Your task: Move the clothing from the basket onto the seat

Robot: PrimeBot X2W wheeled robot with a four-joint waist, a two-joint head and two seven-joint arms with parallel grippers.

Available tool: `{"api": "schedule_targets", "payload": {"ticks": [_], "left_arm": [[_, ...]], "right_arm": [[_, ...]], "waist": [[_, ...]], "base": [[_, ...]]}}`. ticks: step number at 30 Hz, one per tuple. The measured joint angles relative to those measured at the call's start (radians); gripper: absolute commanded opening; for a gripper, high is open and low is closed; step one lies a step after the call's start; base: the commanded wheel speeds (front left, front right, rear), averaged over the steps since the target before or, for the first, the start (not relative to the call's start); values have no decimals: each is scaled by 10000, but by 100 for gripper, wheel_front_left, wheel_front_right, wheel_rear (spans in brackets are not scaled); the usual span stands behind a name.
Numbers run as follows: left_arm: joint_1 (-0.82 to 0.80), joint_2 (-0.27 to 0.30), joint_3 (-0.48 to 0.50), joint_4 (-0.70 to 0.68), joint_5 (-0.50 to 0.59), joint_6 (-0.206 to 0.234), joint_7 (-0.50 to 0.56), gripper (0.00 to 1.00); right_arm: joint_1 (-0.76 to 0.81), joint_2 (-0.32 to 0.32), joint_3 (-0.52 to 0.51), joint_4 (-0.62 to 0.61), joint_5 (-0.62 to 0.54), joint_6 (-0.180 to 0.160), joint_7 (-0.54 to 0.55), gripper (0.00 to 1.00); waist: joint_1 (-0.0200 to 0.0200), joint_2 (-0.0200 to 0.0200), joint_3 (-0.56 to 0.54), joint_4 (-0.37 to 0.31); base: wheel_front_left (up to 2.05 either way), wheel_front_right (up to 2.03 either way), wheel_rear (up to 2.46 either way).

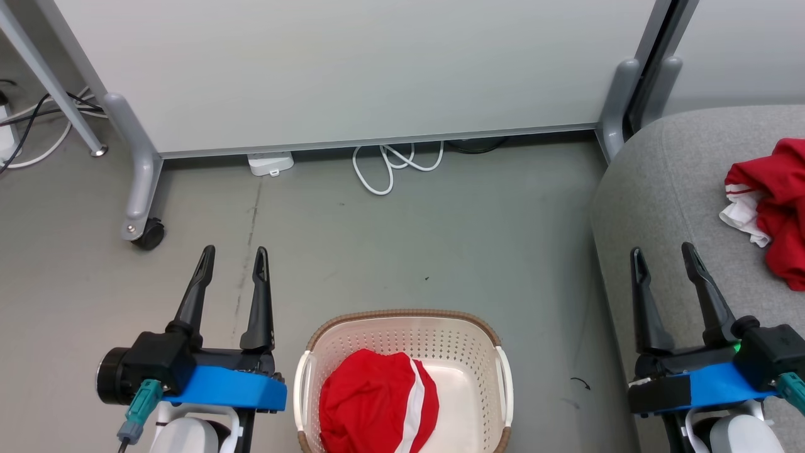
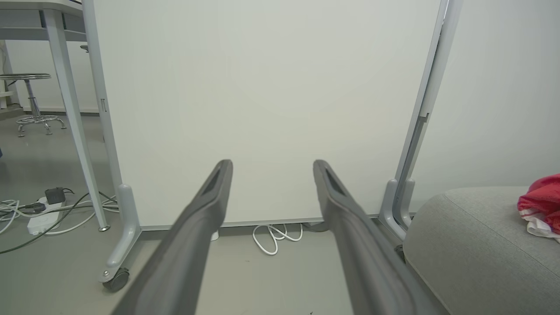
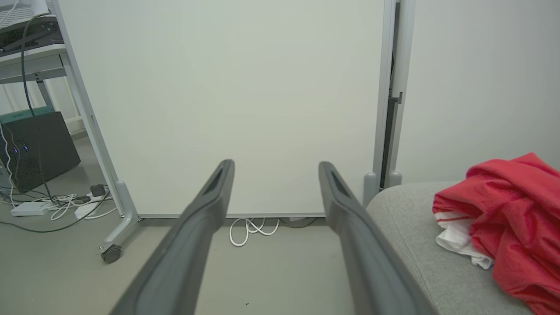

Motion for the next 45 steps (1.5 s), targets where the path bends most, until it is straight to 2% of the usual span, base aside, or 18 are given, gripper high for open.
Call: {"api": "schedule_targets", "payload": {"ticks": [14, 20, 27, 35, 45], "left_arm": [[-5, -27, 61, 17, 59, -31, 0, 100], [-663, 52, -474, 270, 15, -31, 0, 100], [-2046, 642, -1921, 1824, -224, -31, 0, 100], [-3605, 1024, -3614, 3881, -493, -36, 0, 100], [-5255, 1434, -6172, 6358, -709, -38, 0, 100]], "right_arm": [[-37, 4, 98, 13, 96, 0, 0, 100], [-276, 4, 128, -19, 96, 0, 2, 100], [-742, 8, 215, -136, -17, 0, 2, 100], [-1448, 12, 290, -337, -188, 0, 2, 100], [-2200, 12, 458, -614, -251, 0, 0, 100]], "waist": [[0, 0, 116, -110], [1, 0, 357, -139], [2, 0, 916, -242], [3, 0, 1910, -475], [4, 0, 3387, -919]], "base": [[0, 0, 0], [0, 0, 0], [0, 0, 0], [0, 0, 0], [0, 0, 0]]}}
